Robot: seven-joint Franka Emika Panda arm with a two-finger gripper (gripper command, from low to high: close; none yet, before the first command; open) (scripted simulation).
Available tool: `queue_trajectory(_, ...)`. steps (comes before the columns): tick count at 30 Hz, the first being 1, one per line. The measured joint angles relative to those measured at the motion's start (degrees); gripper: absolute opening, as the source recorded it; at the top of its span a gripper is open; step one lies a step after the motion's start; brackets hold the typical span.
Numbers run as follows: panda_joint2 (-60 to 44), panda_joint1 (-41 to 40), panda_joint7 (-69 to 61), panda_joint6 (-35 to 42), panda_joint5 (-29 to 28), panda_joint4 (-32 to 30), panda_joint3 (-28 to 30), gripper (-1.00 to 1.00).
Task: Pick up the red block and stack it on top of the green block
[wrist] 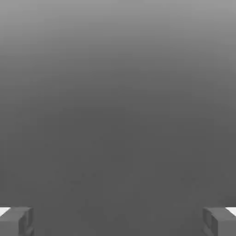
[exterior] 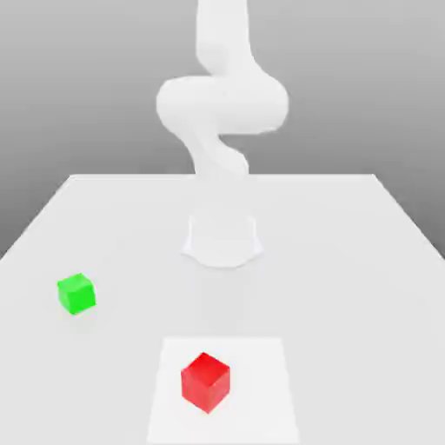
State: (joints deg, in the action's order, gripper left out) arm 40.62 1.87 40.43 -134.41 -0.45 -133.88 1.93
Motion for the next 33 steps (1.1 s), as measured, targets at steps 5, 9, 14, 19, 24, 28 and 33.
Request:
queue_trajectory(5, -10.7, 3.5, -11.5, -5.4, -0.3, -4.3, 4.0, 0.00)
queue_trajectory(9, -18.9, 5.9, -20.9, -9.6, 0.0, -7.6, 7.0, 0.00)
queue_trajectory(14, -29.3, 8.3, -33.1, -14.8, 1.2, -11.8, 10.1, 0.00)
queue_trajectory(19, -39.8, 8.7, -45.8, -20.0, 3.0, -15.9, 10.9, 0.00)
queue_trajectory(24, -50.3, 7.2, -54.6, -26.7, 6.1, -17.6, 9.2, 0.00)
queue_trajectory(28, -57.8, 4.3, -57.9, -32.9, 10.2, -16.5, 5.4, -1.00)
queue_trajectory(33, -57.8, 4.3, -57.9, -32.7, 10.2, -16.5, 5.4, -1.00)
